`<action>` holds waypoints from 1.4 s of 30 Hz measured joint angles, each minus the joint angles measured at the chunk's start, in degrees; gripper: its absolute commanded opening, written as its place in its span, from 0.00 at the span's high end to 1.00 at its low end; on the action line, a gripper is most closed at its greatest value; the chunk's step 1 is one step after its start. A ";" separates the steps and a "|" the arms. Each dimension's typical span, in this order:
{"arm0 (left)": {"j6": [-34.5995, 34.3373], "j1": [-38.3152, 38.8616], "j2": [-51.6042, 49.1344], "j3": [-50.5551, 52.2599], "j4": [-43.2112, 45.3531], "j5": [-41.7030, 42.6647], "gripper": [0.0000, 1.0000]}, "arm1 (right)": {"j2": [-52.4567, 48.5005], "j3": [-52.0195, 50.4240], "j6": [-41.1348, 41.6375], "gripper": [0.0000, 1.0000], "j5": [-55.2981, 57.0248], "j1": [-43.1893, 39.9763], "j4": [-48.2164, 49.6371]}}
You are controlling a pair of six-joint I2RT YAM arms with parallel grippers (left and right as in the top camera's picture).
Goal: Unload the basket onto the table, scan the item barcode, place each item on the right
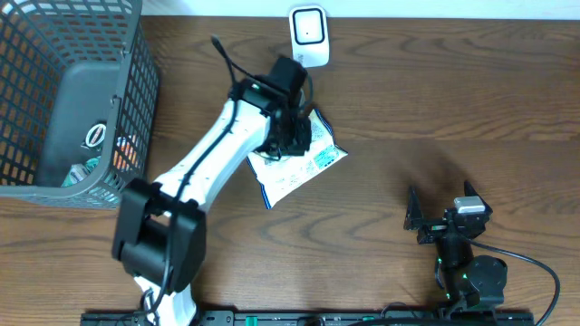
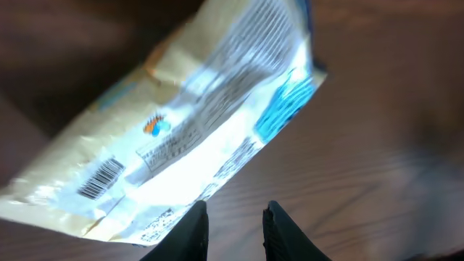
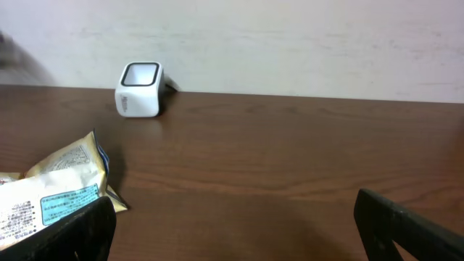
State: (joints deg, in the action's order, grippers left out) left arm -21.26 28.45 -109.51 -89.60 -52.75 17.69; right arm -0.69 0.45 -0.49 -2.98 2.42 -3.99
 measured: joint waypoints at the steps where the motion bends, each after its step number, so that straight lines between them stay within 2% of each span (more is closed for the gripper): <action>1: 0.28 0.26 -0.74 0.79 0.28 -0.02 0.63 | 0.00 0.00 -0.02 0.01 0.00 0.00 0.00; 3: 0.33 0.72 -2.49 2.54 1.77 -0.11 0.58 | 0.00 0.00 -0.02 0.01 0.00 0.00 0.02; 4: 0.33 0.94 -3.48 3.04 2.38 -0.57 0.45 | 0.00 0.00 0.00 0.01 0.02 0.00 0.02; 5: 0.22 1.16 -4.59 3.28 2.91 -1.31 0.38 | 0.00 0.00 0.00 0.01 0.00 0.00 0.00; 9: 0.44 1.31 -8.68 3.67 5.20 -4.50 0.33 | 0.00 0.00 0.00 0.01 0.00 0.00 0.02; 16: 3.96 0.37 -9.01 1.99 6.32 -10.56 0.33 | 0.00 0.00 0.00 0.01 0.00 0.00 0.00; 19: 4.81 -2.43 -8.94 -1.38 4.15 -13.55 0.27 | 0.00 0.00 -0.02 0.01 0.00 0.00 0.00; 22: 5.07 -5.57 -7.89 -5.35 2.91 -15.30 0.26 | 0.00 0.00 -0.02 0.01 0.02 0.00 0.02; 32: 5.22 -8.41 7.80 -8.70 3.72 -16.41 0.26 | 0.00 -0.02 -0.02 0.01 0.00 0.00 0.02; 38: 5.27 -9.29 9.27 -8.83 6.51 -16.39 0.25 | 0.00 0.00 0.00 0.01 0.00 0.00 0.00; 42: 5.73 -12.92 10.25 -10.21 9.70 -16.35 0.25 | 0.00 0.00 0.00 0.01 0.00 0.00 0.00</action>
State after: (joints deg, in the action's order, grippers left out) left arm -15.53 15.53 -99.26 -99.81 -43.05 1.34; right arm -0.69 0.45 -0.49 -2.98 2.42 -3.99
